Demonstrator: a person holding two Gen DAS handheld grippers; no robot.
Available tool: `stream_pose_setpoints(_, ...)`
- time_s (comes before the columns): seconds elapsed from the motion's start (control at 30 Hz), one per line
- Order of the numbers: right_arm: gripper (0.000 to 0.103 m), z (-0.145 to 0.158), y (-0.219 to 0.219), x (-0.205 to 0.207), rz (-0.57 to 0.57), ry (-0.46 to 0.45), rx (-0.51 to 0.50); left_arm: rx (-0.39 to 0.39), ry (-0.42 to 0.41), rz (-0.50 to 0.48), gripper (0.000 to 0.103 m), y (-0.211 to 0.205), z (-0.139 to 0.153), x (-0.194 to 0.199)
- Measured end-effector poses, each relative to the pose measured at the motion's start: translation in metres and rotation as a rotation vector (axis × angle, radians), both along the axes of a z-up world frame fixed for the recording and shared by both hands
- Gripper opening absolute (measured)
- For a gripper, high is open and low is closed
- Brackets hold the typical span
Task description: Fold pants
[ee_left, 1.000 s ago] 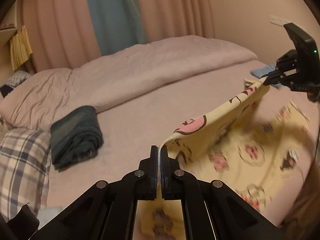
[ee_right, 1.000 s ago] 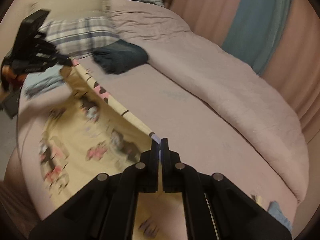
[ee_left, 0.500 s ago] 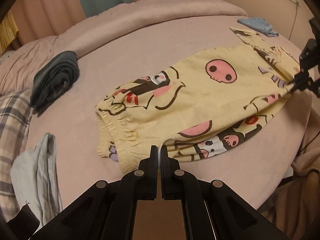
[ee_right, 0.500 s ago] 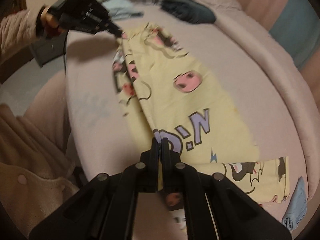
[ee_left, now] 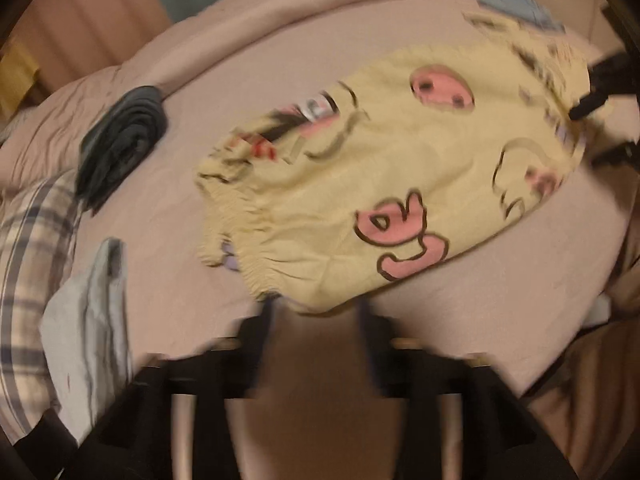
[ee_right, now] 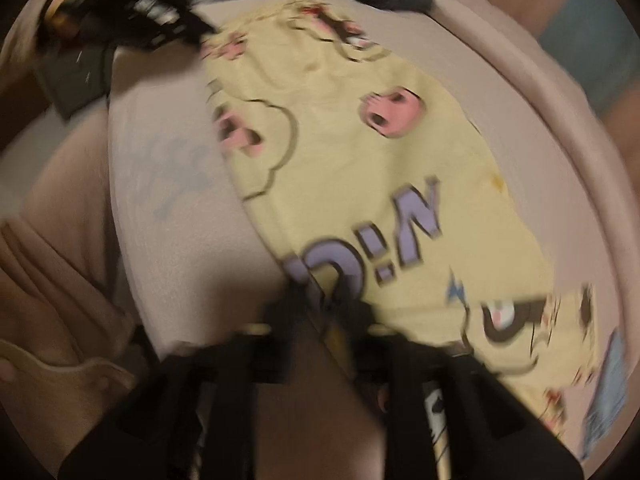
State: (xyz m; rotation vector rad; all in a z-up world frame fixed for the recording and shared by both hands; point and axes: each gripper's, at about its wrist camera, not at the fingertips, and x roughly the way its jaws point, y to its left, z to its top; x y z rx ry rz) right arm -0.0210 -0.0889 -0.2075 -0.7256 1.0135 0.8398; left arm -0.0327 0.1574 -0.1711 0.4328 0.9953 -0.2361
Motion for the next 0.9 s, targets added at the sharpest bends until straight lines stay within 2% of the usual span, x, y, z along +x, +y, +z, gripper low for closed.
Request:
stream_pose_setpoints(0.03, 0.053, 0.010, -0.012, 0.004, -0.040, 0.027, 0.037, -0.012, -0.018, 0.007, 0.066, 0.001, 0.009, -0.003)
stream_pose_setpoints(0.17, 0.054, 0.049, -0.063, 0.019, -0.161, 0.073, 0.197, -0.090, -0.063, -0.009, 0.066, -0.012, 0.046, -0.002)
stream_pose_setpoints(0.27, 0.056, 0.079, -0.123, 0.046, -0.331, 0.051, 0.311, -0.175, -0.065, -0.093, 0.066, -0.053, 0.060, 0.012)
stream_pose_setpoints(0.33, 0.057, 0.090, -0.160, 0.069, -0.452, 0.000, 0.332, -0.231, -0.038, -0.160, 0.066, -0.089, 0.059, 0.026)
stream_pose_setpoints(0.4, 0.058, 0.097, -0.189, 0.089, -0.550, -0.043, 0.325, -0.311, 0.022, -0.232, 0.066, -0.139, 0.050, 0.046)
stream_pose_setpoints(0.47, 0.058, 0.098, -0.215, 0.123, -0.666, -0.051, 0.281, -0.369, 0.076, -0.286, 0.066, -0.180, 0.040, 0.063)
stream_pose_setpoints(0.53, 0.058, 0.095, -0.231, 0.156, -0.735, -0.033, 0.243, -0.405, 0.124, -0.345, 0.066, -0.219, 0.030, 0.077)
stream_pose_setpoints(0.67, 0.057, 0.093, -0.234, 0.206, -0.672, -0.042, 0.179, -0.414, 0.194, -0.385, 0.066, -0.268, 0.015, 0.101)
stream_pose_setpoints(0.77, 0.057, 0.086, -0.230, 0.239, -0.588, -0.044, 0.111, -0.417, 0.232, -0.338, 0.066, -0.284, 0.003, 0.121)
stream_pose_setpoints(0.9, 0.057, 0.069, -0.229, 0.277, -0.548, -0.027, 0.058, -0.494, 0.273, -0.293, 0.065, -0.300, -0.003, 0.141)
